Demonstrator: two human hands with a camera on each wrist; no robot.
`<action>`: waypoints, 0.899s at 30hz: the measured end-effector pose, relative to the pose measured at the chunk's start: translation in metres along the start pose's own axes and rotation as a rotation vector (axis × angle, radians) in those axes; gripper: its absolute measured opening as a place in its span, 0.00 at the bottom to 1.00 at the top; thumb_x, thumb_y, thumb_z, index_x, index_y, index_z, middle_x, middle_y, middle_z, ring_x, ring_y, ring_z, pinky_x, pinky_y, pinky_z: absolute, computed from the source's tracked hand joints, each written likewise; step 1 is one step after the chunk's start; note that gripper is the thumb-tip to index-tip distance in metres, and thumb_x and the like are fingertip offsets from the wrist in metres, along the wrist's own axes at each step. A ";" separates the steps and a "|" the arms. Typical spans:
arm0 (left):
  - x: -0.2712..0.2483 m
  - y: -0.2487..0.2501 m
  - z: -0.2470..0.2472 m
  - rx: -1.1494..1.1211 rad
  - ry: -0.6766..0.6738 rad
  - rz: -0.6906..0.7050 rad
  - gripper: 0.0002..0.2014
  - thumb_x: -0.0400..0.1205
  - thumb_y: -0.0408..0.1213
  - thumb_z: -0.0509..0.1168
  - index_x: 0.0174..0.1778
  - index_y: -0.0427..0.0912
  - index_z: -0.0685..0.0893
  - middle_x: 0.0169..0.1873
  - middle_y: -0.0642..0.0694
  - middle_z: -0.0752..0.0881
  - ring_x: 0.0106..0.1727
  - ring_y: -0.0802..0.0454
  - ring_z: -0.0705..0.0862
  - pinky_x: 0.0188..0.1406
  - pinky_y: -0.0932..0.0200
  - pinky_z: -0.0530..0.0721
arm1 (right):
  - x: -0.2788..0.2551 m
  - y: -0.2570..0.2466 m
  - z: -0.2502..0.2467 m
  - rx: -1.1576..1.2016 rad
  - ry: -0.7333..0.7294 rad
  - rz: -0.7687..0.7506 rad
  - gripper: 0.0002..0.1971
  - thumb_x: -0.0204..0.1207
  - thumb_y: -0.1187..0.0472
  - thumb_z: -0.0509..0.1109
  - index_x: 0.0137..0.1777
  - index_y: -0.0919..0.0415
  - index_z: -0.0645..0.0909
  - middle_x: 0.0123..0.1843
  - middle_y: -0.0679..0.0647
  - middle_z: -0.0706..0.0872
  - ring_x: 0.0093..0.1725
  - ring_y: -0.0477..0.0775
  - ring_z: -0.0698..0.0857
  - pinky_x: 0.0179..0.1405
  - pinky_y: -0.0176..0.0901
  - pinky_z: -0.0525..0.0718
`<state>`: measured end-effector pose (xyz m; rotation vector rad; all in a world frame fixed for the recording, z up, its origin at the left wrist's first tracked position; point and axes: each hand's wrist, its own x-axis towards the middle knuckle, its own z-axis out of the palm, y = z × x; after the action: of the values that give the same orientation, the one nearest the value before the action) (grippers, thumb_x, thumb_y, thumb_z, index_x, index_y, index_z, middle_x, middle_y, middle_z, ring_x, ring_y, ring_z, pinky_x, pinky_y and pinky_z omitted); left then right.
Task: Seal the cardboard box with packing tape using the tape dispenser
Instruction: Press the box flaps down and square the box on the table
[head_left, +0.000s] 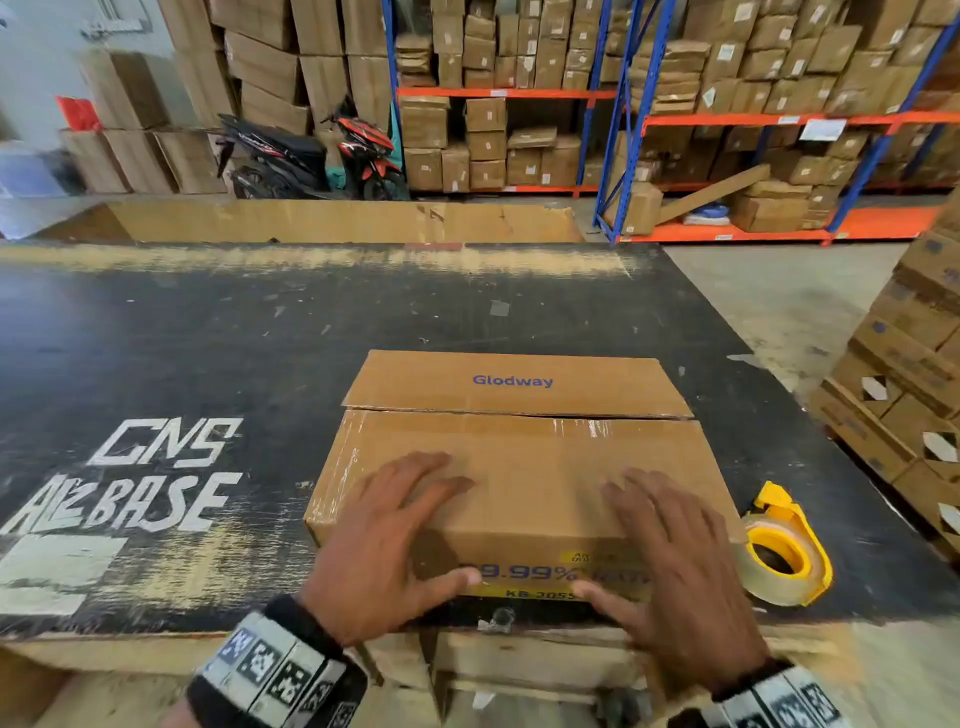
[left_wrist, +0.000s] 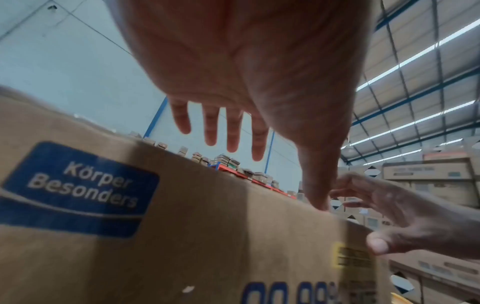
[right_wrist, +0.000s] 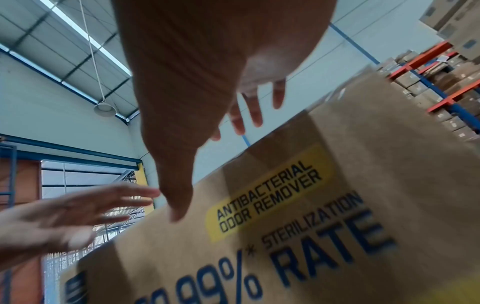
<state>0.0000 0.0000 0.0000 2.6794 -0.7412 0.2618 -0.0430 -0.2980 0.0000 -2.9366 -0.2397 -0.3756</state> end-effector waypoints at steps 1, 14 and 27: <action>0.011 -0.005 0.004 0.061 -0.070 -0.011 0.46 0.70 0.80 0.62 0.83 0.63 0.67 0.86 0.53 0.67 0.87 0.49 0.64 0.85 0.38 0.63 | 0.009 0.002 0.004 -0.028 -0.069 0.010 0.52 0.56 0.21 0.65 0.81 0.44 0.67 0.82 0.48 0.67 0.82 0.54 0.65 0.77 0.57 0.65; 0.009 -0.008 0.024 0.125 -0.169 -0.129 0.46 0.76 0.81 0.50 0.88 0.59 0.62 0.88 0.49 0.65 0.90 0.46 0.61 0.86 0.35 0.62 | 0.019 0.016 0.025 -0.091 -0.195 0.080 0.49 0.63 0.17 0.49 0.84 0.38 0.61 0.86 0.43 0.63 0.86 0.52 0.60 0.81 0.58 0.62; 0.113 0.064 0.081 0.105 -0.217 -0.130 0.41 0.82 0.70 0.41 0.90 0.52 0.54 0.92 0.52 0.53 0.92 0.50 0.49 0.90 0.39 0.48 | 0.021 0.020 0.021 -0.001 -0.161 0.053 0.47 0.62 0.19 0.56 0.79 0.42 0.72 0.82 0.44 0.69 0.84 0.53 0.65 0.79 0.57 0.63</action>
<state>0.0690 -0.1344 -0.0269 2.8724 -0.6260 -0.0240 -0.0140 -0.3110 -0.0170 -2.9692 -0.1818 -0.1314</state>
